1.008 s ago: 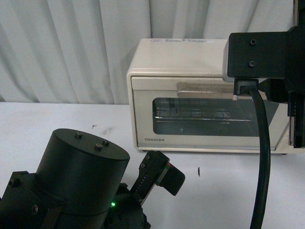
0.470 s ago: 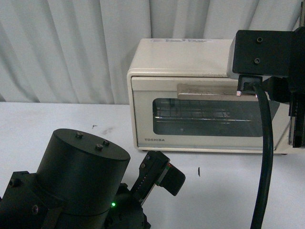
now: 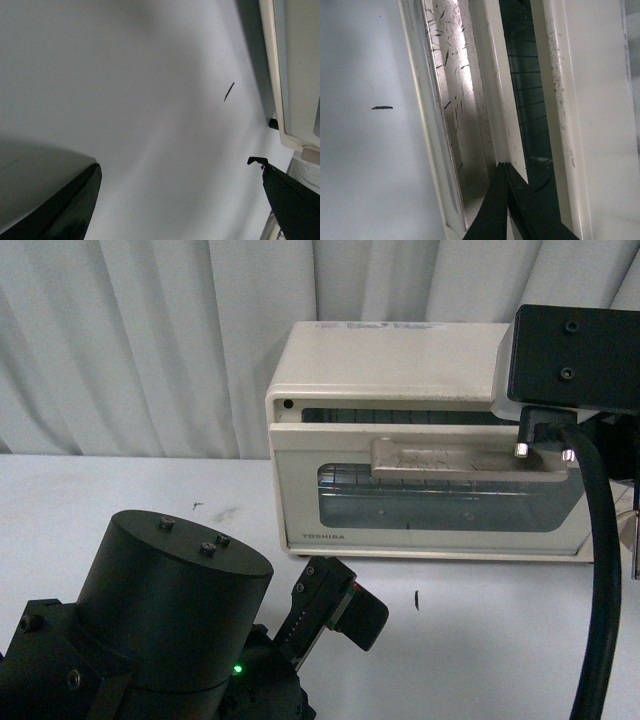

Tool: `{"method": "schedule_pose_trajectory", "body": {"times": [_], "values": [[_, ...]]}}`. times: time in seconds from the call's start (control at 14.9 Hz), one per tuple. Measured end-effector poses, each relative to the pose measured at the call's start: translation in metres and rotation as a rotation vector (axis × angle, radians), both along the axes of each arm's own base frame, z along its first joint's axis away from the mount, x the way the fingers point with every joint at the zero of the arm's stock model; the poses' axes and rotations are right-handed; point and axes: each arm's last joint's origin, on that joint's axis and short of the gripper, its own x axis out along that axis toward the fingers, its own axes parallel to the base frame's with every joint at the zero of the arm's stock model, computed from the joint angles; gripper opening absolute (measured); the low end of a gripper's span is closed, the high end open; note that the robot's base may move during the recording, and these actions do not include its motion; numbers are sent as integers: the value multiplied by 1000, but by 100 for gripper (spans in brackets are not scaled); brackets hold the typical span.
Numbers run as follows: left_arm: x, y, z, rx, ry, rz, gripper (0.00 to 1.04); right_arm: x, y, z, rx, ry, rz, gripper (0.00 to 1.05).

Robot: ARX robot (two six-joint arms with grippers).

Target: Open oven

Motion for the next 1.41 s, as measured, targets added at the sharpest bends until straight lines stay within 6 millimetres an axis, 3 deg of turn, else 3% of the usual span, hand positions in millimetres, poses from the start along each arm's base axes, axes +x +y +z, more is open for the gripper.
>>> {"method": "schedule_pose_trajectory", "body": {"times": [0.27,0.54,0.74,1.01,1.21,1.41], "values": [[0,0,0,0,0,0,98,-18,-1,-4,3,118,13,2],[-1,0,-1,5,0,-7,98,-42,-2,-23,-45,333,34,2],[-1,0,0,4,-2,-6,98,-42,-8,-3,-29,287,19,2],[-1,0,0,4,-2,-6,98,-44,-15,49,4,146,46,2],[-1,0,0,4,-2,-6,98,-48,-16,97,33,-8,64,37],[-1,0,0,4,-2,-6,98,-49,-16,99,35,-10,66,77]]}}
